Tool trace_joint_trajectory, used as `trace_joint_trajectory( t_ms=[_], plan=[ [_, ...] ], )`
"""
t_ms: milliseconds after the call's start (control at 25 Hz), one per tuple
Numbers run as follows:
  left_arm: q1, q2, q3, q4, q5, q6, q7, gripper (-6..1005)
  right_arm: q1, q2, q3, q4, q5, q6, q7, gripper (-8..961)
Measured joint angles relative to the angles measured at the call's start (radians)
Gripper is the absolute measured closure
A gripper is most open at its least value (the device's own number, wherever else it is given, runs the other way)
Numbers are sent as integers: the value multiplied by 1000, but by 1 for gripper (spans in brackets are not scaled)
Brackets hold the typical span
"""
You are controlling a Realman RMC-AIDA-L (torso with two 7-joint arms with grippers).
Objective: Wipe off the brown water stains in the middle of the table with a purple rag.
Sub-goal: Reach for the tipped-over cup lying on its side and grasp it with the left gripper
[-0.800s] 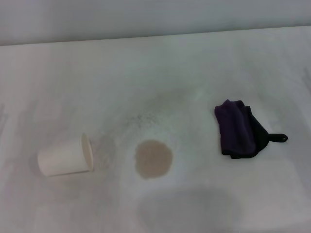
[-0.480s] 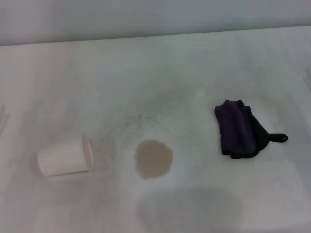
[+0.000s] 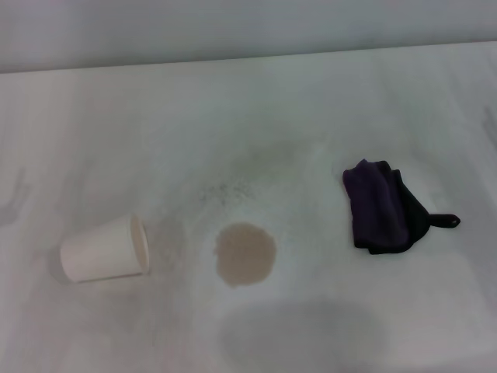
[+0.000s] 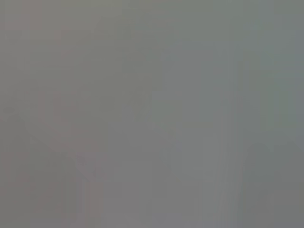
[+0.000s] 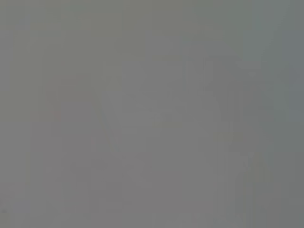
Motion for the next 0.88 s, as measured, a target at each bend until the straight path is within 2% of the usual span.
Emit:
trace_joint_trajectory(
  t_ms=[80, 200, 240, 360, 480, 640, 800, 880],
  plan=[
    [-7, 5, 2, 2, 13, 0, -49, 123, 3, 0, -4, -1, -1, 0, 0, 94],
    [-11, 33, 34, 45, 60, -76, -224, 123, 6, 0, -4, 3, -2, 0, 3, 94],
    [-10, 36, 40, 53, 67, -87, -245, 123, 7, 1, -3, 5, -2, 1, 4, 94],
    [11, 70, 111, 155, 124, -175, -395, 122, 9, 1, -2, 13, -2, 4, 8, 94],
    [36, 112, 162, 270, 209, -251, -550, 122, 20, 2, -2, 29, -2, 7, 8, 94],
    [67, 165, 167, 427, 376, -304, -757, 122, 36, 7, 0, 46, -2, 8, 8, 94],
    [97, 225, 147, 636, 618, -341, -993, 122, 39, 12, 3, 58, -2, 12, 9, 94],
    [99, 246, 113, 720, 738, -336, -1091, 122, 39, 12, 4, 63, -2, 13, 9, 94]
  ],
)
